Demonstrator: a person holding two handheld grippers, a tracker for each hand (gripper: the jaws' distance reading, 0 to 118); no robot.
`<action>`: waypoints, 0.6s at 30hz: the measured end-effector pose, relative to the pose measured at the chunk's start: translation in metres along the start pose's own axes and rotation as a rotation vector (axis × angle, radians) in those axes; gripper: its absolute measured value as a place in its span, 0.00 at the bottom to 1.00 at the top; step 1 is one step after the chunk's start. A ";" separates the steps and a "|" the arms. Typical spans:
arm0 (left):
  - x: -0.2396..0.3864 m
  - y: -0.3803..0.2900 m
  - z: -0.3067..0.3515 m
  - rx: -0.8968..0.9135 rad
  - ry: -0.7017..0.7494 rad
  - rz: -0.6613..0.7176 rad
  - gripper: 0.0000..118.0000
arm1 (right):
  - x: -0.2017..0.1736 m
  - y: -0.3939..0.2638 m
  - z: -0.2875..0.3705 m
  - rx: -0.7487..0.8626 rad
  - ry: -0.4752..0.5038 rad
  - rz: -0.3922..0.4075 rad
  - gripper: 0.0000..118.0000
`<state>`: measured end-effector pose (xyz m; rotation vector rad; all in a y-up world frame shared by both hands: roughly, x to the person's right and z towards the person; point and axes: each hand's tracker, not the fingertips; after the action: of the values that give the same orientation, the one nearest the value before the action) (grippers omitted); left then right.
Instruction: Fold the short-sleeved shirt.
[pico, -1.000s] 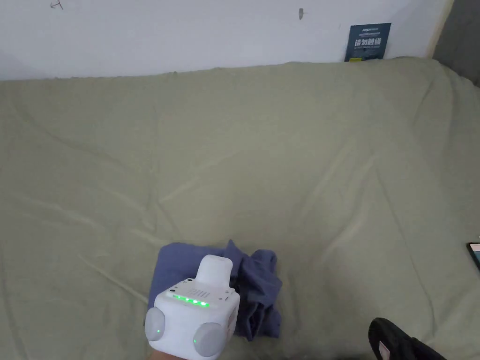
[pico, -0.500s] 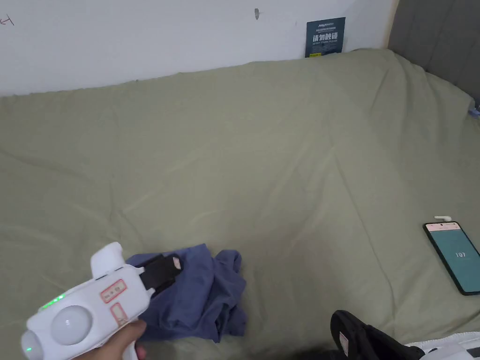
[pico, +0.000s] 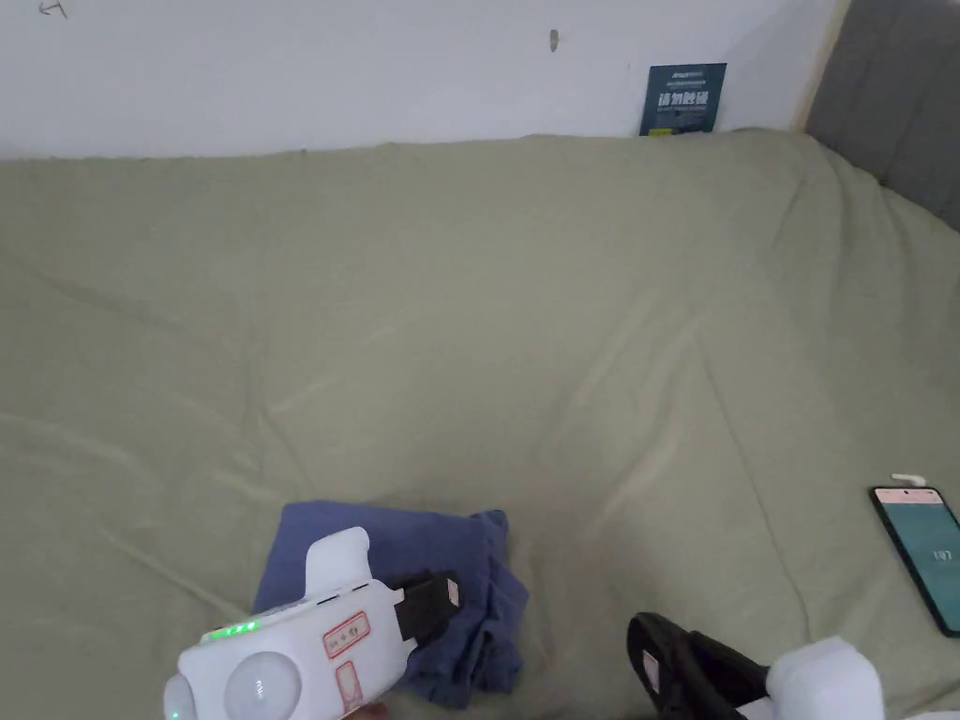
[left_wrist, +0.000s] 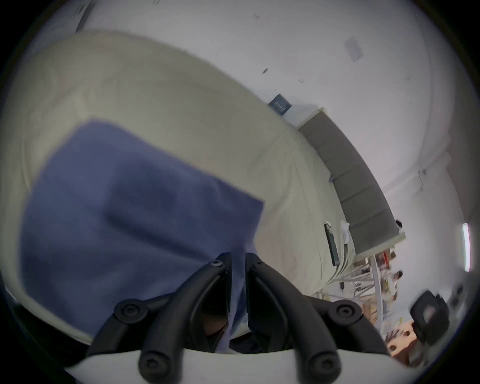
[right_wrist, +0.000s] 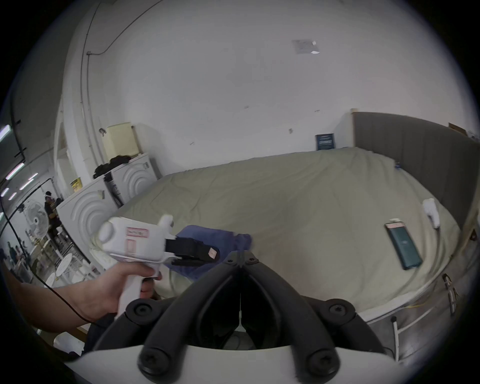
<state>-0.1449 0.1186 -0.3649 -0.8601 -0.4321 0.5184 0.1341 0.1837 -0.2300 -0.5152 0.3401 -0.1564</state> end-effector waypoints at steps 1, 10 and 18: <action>0.002 0.003 0.018 0.007 0.000 -0.063 0.10 | -0.007 0.004 -0.017 -0.031 0.031 -0.006 0.00; -0.108 0.022 0.102 0.032 0.093 -0.087 0.68 | -0.014 -0.021 -0.209 -0.334 0.347 -0.307 0.00; -0.208 0.057 0.050 -0.142 -0.172 0.241 0.82 | 0.021 -0.046 -0.207 -0.370 0.265 -0.379 0.00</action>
<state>-0.3518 0.0573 -0.4123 -1.0146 -0.5304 0.7950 0.0768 0.0450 -0.3813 -0.9277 0.5330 -0.5385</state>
